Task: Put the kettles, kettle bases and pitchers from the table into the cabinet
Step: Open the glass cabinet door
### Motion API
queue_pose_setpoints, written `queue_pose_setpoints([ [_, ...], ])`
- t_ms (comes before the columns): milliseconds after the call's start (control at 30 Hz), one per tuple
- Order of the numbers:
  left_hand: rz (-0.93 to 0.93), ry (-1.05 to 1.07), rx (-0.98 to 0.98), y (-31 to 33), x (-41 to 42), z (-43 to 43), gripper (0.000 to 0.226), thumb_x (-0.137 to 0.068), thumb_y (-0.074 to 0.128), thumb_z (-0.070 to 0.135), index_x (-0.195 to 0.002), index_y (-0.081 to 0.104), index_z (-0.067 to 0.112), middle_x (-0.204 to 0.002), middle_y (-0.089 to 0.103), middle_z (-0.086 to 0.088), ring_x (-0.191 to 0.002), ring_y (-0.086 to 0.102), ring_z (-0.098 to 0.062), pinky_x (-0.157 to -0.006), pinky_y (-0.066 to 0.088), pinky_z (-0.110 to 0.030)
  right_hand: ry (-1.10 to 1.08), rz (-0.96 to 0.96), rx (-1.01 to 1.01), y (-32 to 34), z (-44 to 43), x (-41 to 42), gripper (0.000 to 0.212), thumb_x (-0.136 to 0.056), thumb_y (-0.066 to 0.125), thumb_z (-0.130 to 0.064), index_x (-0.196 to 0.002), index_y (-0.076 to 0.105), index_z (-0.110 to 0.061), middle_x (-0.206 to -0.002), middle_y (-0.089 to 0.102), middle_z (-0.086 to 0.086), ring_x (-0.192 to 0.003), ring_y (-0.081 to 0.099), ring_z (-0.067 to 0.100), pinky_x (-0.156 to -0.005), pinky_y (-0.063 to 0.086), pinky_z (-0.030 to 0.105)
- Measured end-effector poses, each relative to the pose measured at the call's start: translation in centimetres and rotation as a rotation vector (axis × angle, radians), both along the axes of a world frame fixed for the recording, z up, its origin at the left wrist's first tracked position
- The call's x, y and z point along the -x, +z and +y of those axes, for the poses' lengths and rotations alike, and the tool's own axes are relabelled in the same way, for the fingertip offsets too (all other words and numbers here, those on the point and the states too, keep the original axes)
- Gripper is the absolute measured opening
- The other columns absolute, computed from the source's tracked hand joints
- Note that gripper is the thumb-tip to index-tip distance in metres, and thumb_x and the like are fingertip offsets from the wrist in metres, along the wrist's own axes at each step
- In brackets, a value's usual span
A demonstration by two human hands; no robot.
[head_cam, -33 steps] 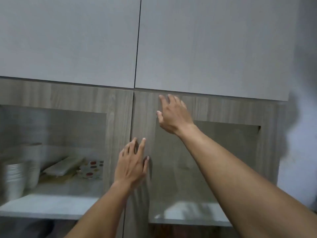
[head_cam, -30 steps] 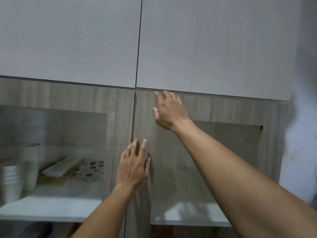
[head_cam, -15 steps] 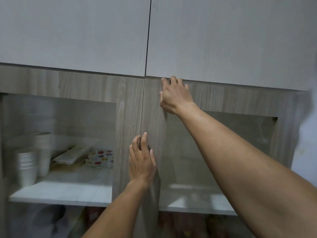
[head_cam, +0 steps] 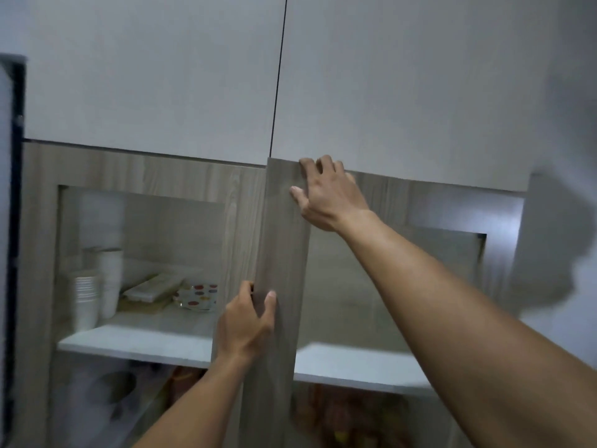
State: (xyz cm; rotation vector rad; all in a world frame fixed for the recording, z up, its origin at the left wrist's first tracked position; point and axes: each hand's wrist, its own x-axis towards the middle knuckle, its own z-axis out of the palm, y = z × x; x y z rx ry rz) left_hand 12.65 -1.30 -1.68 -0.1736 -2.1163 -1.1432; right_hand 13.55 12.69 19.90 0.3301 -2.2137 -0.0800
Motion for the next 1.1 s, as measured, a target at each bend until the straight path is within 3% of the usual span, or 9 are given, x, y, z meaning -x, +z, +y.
queue_pose_setpoints([
  [100, 0.042, 0.002, 0.051, 0.5, -2.8, 0.0, 0.024, -0.095, 0.056, 0.045, -0.090, 0.047, 0.023, -0.076, 0.058, 0.003, -0.067, 0.055, -0.019, -0.056, 0.035, -0.026, 0.030, -0.001, 0.022, 0.2, 0.7, -3.6, 0.059, -0.100, 0.036, -0.056, -0.148, 0.033, -0.023, -0.137, 0.044, 0.015, -0.127, 0.043, 0.034, -0.106, 0.037, 0.049],
  [267, 0.114, -0.080, 0.059, 0.1, -7.8, 0.3, 0.049, -0.083, 0.046, 0.060, -0.082, 0.052, 0.011, -0.073, 0.069, -0.011, -0.070, 0.066, -0.035, -0.057, 0.046, -0.033, 0.011, -0.038, 0.080, 0.7, 1.0, -10.5, 0.064, -0.098, 0.032, -0.066, -0.147, 0.036, -0.026, -0.138, 0.045, 0.015, -0.130, 0.042, 0.035, -0.106, 0.039, 0.052],
  [533, 0.217, -0.340, 0.184, -0.5, -17.3, 1.8, 0.031, -0.094, 0.053, 0.039, -0.077, 0.038, 0.018, -0.066, 0.052, -0.008, -0.066, 0.058, -0.037, -0.057, 0.032, -0.034, -0.073, -0.070, 0.275, 0.9, 1.2, -21.0, 0.081, -0.082, 0.037, -0.084, -0.132, 0.044, -0.021, -0.128, 0.054, 0.008, -0.120, 0.051, 0.030, -0.101, 0.044, 0.050],
  [733, 0.399, -0.556, 0.282, 0.3, -24.3, 6.0, 0.031, -0.086, 0.047, 0.047, -0.076, 0.043, 0.018, -0.076, 0.050, -0.004, -0.059, 0.054, -0.033, -0.053, 0.046, -0.040, -0.112, -0.017, 0.332, 0.9, 4.7, -29.6, 0.050, -0.088, 0.053, -0.057, -0.119, 0.046, -0.019, -0.111, 0.059, 0.005, -0.100, 0.057, 0.028, -0.082, 0.045, 0.037],
  [867, 0.454, -0.729, 0.313, 1.0, -28.5, 10.1, 0.027, -0.088, 0.057, 0.042, -0.081, 0.036, 0.027, -0.081, 0.040, 0.008, -0.057, 0.041, -0.016, -0.050, 0.031, -0.022, -0.195, 0.045, 0.319, 0.6, 7.4, -35.2, 0.048, -0.086, 0.055, -0.042, -0.127, 0.049, -0.018, -0.112, 0.057, 0.005, -0.099, 0.057, 0.025, -0.083, 0.046, 0.037],
  [933, 0.428, -0.793, 0.341, 1.3, -30.0, 12.3, 0.028, -0.089, 0.059, 0.044, -0.087, 0.038, 0.025, -0.086, 0.042, 0.006, -0.063, 0.044, -0.013, -0.053, 0.025, -0.012, -0.239, 0.086, 0.300, 0.7, 8.8, -37.7, 0.049, -0.083, 0.059, -0.038, -0.127, 0.050, -0.018, -0.108, 0.057, 0.004, -0.096, 0.057, 0.023, -0.080, 0.046, 0.034],
  [1000, 0.360, -0.816, 0.334, 1.6, -31.4, 14.7, 0.038, -0.087, 0.059, 0.051, -0.105, 0.042, 0.021, -0.102, 0.051, 0.000, -0.079, 0.055, -0.016, -0.064, 0.037, -0.013, -0.324, 0.095, 0.254, 0.8, 10.3, -40.0, 0.047, -0.082, 0.059, -0.034, -0.125, 0.054, -0.016, -0.107, 0.054, 0.003, -0.092, 0.055, 0.022, -0.079, 0.045, 0.032],
  [1067, 0.319, -0.837, 0.323, 1.7, -32.6, 17.7, 0.071, -0.085, 0.059, 0.055, -0.138, 0.029, 0.020, -0.138, 0.047, -0.009, -0.113, 0.057, -0.025, -0.088, 0.050, -0.030, -0.431, 0.091, 0.180, 0.8, 12.1, -41.9, 0.044, -0.084, 0.056, -0.033, -0.124, 0.058, -0.014, -0.115, 0.056, 0.005, -0.098, 0.057, 0.025, -0.087, 0.050, 0.037],
  [1100, 0.311, -0.861, 0.328, 1.7, -33.5, 19.3, 0.085, -0.084, 0.059, 0.056, -0.149, 0.016, 0.023, -0.155, 0.033, -0.012, -0.133, 0.047, -0.029, -0.103, 0.047, -0.040, -0.484, 0.085, 0.141, 0.8, 13.2, -43.0, 0.045, -0.086, 0.055, -0.033, -0.125, 0.059, -0.012, -0.122, 0.057, 0.007, -0.104, 0.059, 0.027, -0.090, 0.051, 0.041],
])
